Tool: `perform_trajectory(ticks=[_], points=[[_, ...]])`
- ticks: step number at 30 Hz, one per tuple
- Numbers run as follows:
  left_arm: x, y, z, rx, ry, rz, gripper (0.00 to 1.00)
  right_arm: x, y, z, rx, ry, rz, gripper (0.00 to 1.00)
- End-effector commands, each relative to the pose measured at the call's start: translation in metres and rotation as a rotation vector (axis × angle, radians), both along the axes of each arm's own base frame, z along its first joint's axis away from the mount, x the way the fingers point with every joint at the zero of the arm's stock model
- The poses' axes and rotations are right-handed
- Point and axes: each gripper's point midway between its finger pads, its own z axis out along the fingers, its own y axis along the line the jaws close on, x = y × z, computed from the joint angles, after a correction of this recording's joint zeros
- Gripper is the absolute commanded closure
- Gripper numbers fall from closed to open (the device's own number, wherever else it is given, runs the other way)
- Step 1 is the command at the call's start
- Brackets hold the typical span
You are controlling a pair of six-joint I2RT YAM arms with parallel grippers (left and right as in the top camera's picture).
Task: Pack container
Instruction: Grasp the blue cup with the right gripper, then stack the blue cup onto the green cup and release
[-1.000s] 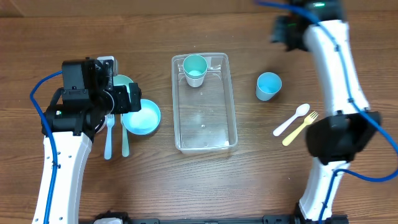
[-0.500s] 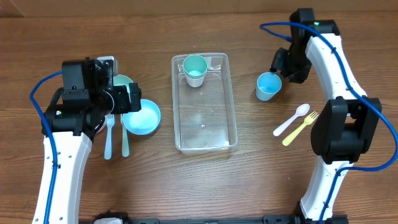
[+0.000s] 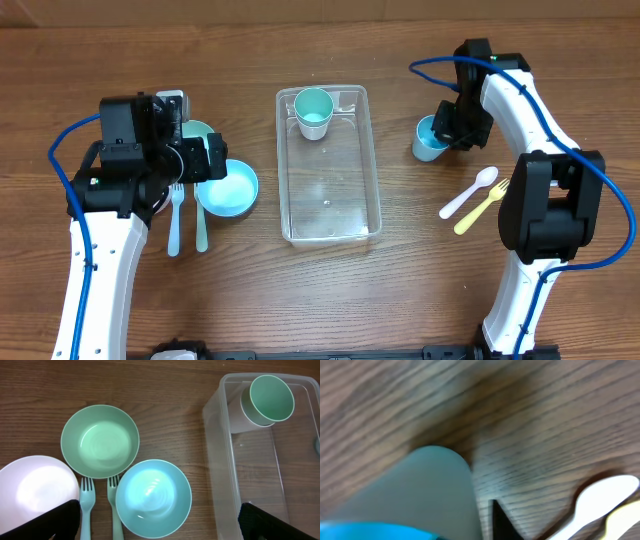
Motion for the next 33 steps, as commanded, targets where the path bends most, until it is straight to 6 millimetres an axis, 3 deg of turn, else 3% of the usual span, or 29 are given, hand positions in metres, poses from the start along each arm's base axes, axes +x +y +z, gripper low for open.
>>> perform_trajectory(ticks=[1, 2, 4, 6, 7, 8, 11, 12, 13, 15, 16, 20, 23, 27, 28, 29, 30, 33], points=[[0.005, 0.000, 0.009, -0.021, -0.019, 0.007, 0.00, 0.008, -0.017, 0.029, -0.112, -0.063, -0.031, 0.96], [0.005, 0.000, 0.009, -0.020, -0.019, 0.006, 0.00, 0.011, -0.019, 0.040, -0.125, -0.085, -0.031, 0.96], [0.005, 0.000, 0.009, -0.020, -0.019, 0.007, 0.00, 0.019, -0.013, 0.085, -0.111, -0.178, -0.026, 0.96], [0.005, 0.000, 0.009, -0.020, -0.019, 0.007, 0.00, 0.024, 0.006, 0.133, -0.079, -0.282, 0.016, 0.96], [0.005, 0.000, 0.008, -0.020, -0.019, 0.007, 0.00, 0.028, 0.039, 0.171, -0.005, -0.377, 0.123, 0.96], [0.005, 0.000, 0.009, -0.021, -0.019, 0.007, 0.00, 0.028, 0.062, 0.189, 0.049, -0.426, 0.192, 0.96], [0.005, 0.000, 0.008, -0.020, -0.019, 0.007, 0.00, 0.028, 0.128, 0.221, 0.142, -0.534, 0.368, 0.96], [0.005, 0.000, 0.008, -0.020, -0.019, 0.007, 0.00, 0.029, 0.145, 0.223, 0.152, -0.560, 0.423, 0.96], [0.005, 0.000, 0.008, -0.020, -0.019, 0.007, 0.00, 0.033, 0.179, 0.221, 0.165, -0.602, 0.530, 0.96], [0.005, 0.000, 0.009, -0.020, -0.019, 0.007, 0.00, 0.037, 0.202, 0.213, 0.172, -0.617, 0.580, 0.96], [0.005, 0.000, 0.008, -0.020, -0.019, 0.007, 0.00, 0.040, 0.217, 0.199, 0.172, -0.606, 0.603, 0.96], [0.005, 0.000, 0.009, -0.021, -0.019, 0.007, 0.00, 0.054, 0.230, 0.146, 0.134, -0.528, 0.615, 0.96], [0.005, 0.000, 0.009, -0.020, -0.019, 0.007, 0.00, 0.061, 0.232, 0.118, 0.122, -0.484, 0.615, 0.96], [0.005, 0.000, 0.009, -0.021, -0.019, 0.007, 0.00, 0.067, 0.229, 0.105, 0.092, -0.477, 0.607, 0.96], [0.005, 0.000, 0.009, -0.021, -0.019, 0.007, 0.00, 0.067, 0.230, 0.105, 0.094, -0.480, 0.609, 0.90], [0.005, 0.000, 0.008, -0.021, -0.019, 0.007, 0.00, 0.067, 0.231, 0.105, 0.093, -0.480, 0.610, 0.75], [0.005, 0.000, 0.008, -0.021, -0.019, 0.007, 0.00, 0.067, 0.231, 0.105, 0.094, -0.480, 0.610, 0.49], [0.005, 0.000, 0.009, -0.020, -0.020, 0.007, 0.00, 0.068, 0.232, 0.112, 0.099, -0.495, 0.610, 0.43]])
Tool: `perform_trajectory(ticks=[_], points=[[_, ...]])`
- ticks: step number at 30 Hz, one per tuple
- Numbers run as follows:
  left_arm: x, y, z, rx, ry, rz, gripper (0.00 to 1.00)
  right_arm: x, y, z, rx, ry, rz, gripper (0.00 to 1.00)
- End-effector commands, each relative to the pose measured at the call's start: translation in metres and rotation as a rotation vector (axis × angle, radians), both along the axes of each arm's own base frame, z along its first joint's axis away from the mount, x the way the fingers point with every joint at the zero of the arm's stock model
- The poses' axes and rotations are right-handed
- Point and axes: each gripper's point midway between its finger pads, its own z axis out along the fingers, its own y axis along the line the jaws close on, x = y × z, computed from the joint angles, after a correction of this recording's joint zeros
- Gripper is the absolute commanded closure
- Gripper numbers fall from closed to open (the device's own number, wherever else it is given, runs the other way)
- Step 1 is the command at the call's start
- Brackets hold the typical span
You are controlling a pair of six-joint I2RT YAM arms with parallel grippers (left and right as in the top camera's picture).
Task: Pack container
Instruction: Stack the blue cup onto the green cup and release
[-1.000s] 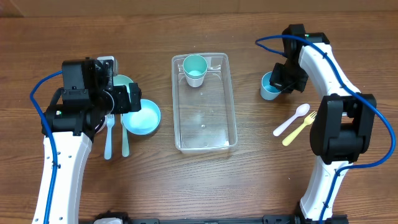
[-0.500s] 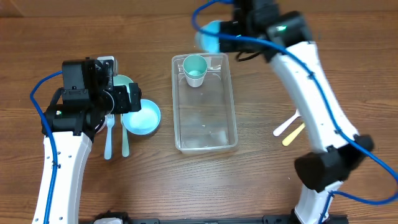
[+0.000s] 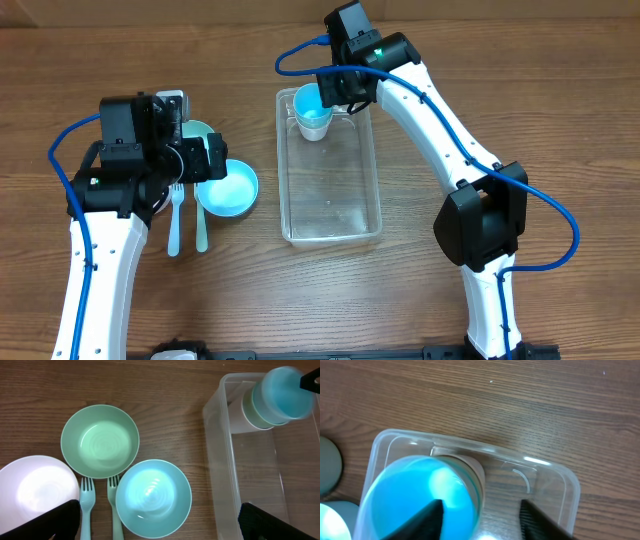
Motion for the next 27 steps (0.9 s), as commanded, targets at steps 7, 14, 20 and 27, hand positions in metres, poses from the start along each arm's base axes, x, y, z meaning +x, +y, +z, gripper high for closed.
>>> perform_trajectory(ticks=[7, 14, 20, 27], points=[[0.005, 0.000, 0.009, -0.020, -0.019, 0.007, 0.00, -0.010, -0.059, 0.110, -0.095, -0.177, -0.154, 0.33], [0.006, 0.000, 0.009, -0.022, -0.025, 0.007, 0.00, -0.065, -0.214, 0.197, 0.001, -0.175, -0.657, 0.12], [0.007, -0.004, 0.011, -0.046, -0.033, -0.004, 0.00, -0.091, -0.276, 0.182, 0.082, -0.026, -0.869, 0.00], [0.000, -0.006, 0.004, -0.053, 0.012, -0.007, 0.00, -0.110, -0.287, 0.157, 0.045, 0.100, -0.906, 0.00]])
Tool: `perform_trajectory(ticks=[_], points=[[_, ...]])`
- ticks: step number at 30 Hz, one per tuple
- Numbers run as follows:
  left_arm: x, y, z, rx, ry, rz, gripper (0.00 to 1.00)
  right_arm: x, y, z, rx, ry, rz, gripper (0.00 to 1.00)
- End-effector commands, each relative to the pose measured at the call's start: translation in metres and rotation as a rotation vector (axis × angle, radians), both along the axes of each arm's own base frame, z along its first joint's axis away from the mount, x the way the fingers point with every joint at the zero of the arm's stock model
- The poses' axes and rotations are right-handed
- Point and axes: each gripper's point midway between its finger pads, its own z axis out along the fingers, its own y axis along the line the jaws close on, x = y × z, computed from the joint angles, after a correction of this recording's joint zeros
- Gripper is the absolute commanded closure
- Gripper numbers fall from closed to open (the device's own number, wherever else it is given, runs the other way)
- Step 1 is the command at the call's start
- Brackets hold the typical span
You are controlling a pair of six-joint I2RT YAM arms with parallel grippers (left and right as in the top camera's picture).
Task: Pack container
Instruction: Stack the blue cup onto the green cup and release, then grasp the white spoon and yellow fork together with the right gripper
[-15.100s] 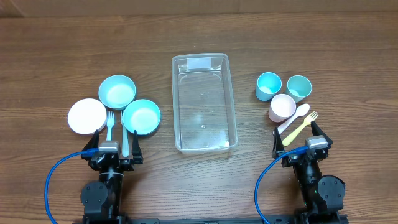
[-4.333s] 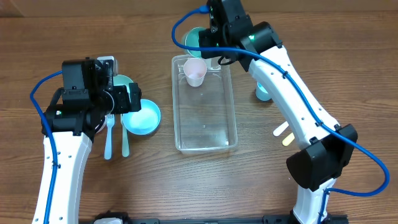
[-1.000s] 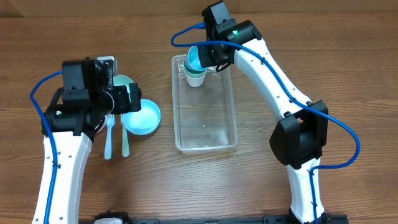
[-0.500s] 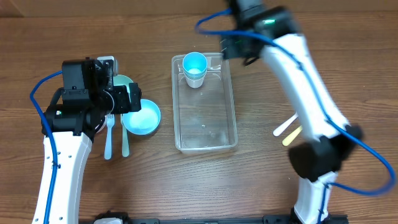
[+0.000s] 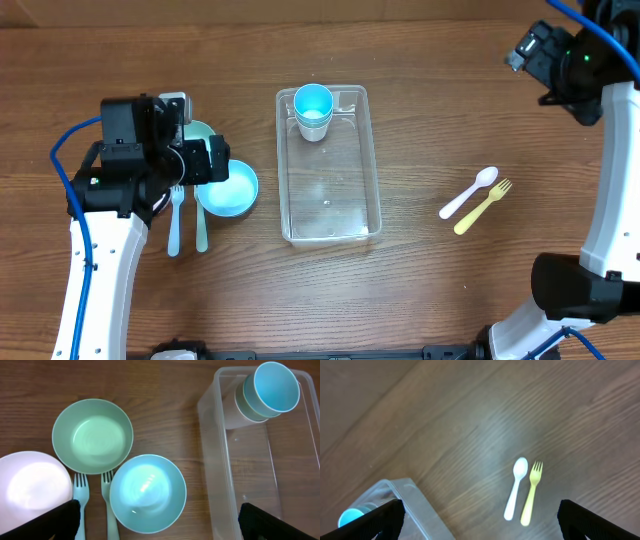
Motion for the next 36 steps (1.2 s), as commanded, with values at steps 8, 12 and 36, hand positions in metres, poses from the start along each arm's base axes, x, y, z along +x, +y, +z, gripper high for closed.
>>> perform_trajectory(ticks=[8, 12, 36], points=[[0.005, -0.001, 0.007, -0.030, -0.013, 0.008, 0.00, -0.016, 0.009, -0.172, 0.086, 0.334, -0.067, 0.14], [0.005, -0.001, 0.007, -0.030, -0.013, 0.008, 0.00, -0.023, 0.011, -0.225, 0.090, 0.355, -0.062, 0.29], [0.005, 0.000, 0.007, -0.024, -0.013, 0.013, 0.00, -0.044, 0.017, -0.309, 0.129, 0.328, -0.109, 0.85]])
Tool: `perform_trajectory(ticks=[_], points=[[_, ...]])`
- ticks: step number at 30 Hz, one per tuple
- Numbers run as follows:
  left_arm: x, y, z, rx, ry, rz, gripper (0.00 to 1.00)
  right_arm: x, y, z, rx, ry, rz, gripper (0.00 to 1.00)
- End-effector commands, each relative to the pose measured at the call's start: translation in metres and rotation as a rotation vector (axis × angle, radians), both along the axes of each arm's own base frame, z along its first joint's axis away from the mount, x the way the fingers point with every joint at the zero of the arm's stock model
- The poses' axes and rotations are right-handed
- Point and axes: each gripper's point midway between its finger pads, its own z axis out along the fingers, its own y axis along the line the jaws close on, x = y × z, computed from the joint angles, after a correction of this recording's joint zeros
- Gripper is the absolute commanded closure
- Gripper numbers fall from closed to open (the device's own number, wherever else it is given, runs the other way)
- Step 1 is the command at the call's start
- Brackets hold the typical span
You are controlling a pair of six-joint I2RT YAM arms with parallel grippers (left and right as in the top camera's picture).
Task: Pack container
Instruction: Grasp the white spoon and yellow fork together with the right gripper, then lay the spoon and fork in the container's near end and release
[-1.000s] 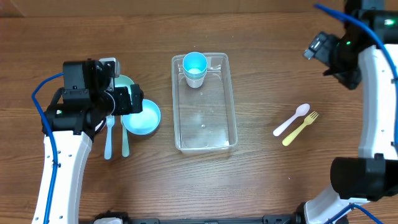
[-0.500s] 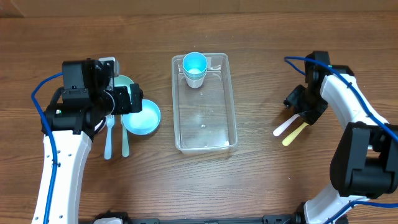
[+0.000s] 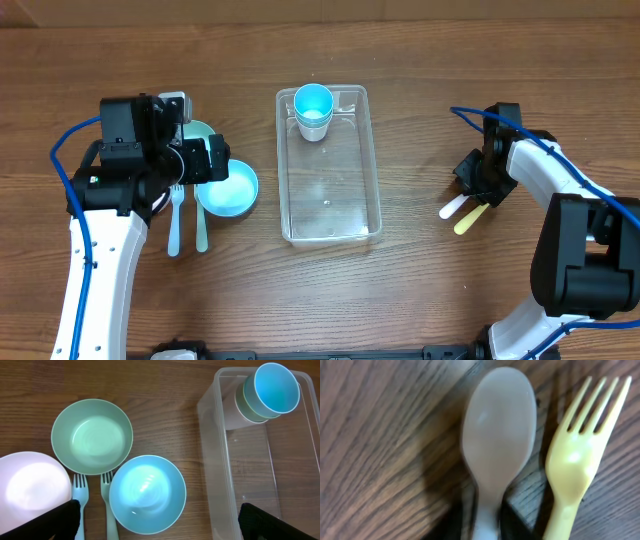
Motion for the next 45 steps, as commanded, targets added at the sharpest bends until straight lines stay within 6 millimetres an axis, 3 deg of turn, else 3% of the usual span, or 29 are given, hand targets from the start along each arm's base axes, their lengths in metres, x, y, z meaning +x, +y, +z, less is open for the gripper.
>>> perform_trajectory(ticks=[1, 5, 7, 9, 12, 13, 15, 17, 20, 25, 29, 34, 37, 41, 45], points=[[0.004, 0.000, 0.007, -0.018, -0.015, 0.012, 0.00, -0.003, 0.001, 0.003, 0.002, 0.000, -0.003, 0.94], [0.004, 0.000, 0.007, -0.018, -0.015, 0.012, 0.00, -0.004, -0.001, 0.007, -0.015, 0.010, 0.007, 0.96], [0.004, 0.000, 0.007, -0.018, -0.015, 0.012, 0.00, 0.001, -0.002, 0.022, -0.027, -0.004, 0.031, 0.96], [0.004, 0.000, 0.007, -0.018, -0.015, 0.012, 0.00, 0.010, 0.002, 0.046, -0.040, -0.049, 0.085, 0.96], [0.004, 0.000, 0.007, -0.018, -0.015, 0.012, 0.00, 0.027, 0.026, 0.108, -0.060, -0.177, 0.213, 0.96], [0.004, 0.000, 0.007, -0.018, -0.015, 0.012, 0.00, 0.031, 0.043, 0.135, -0.060, -0.236, 0.285, 0.96], [0.004, 0.000, 0.007, -0.018, -0.015, 0.012, 0.00, 0.036, 0.097, 0.191, -0.042, -0.385, 0.544, 0.96], [0.004, 0.000, 0.007, -0.018, -0.015, 0.012, 0.00, 0.025, 0.173, 0.234, -0.021, -0.522, 0.897, 0.96], [0.004, 0.000, 0.007, -0.018, -0.015, 0.011, 0.00, 0.013, 0.215, 0.225, -0.011, -0.521, 1.058, 0.96], [0.004, 0.000, 0.007, -0.018, -0.015, 0.012, 0.00, 0.002, 0.248, 0.182, -0.039, -0.431, 1.414, 0.96], [0.004, 0.000, 0.007, -0.018, -0.015, 0.012, 0.00, -0.016, 0.259, 0.150, 0.040, -0.340, 1.687, 0.96], [0.004, 0.000, 0.007, -0.018, -0.015, 0.012, 0.00, -0.045, 0.273, 0.124, 0.197, -0.290, 1.976, 0.96], [0.004, 0.000, 0.007, -0.018, -0.015, 0.011, 0.00, -0.057, 0.280, 0.115, 0.213, -0.283, 2.138, 0.96], [0.004, 0.000, 0.007, -0.018, -0.015, 0.011, 0.00, -0.081, 0.307, 0.117, 0.302, -0.389, 2.387, 0.96], [0.004, 0.000, 0.007, -0.018, -0.015, 0.012, 0.00, -0.094, 0.302, 0.103, 0.330, -0.354, 2.435, 0.96]])
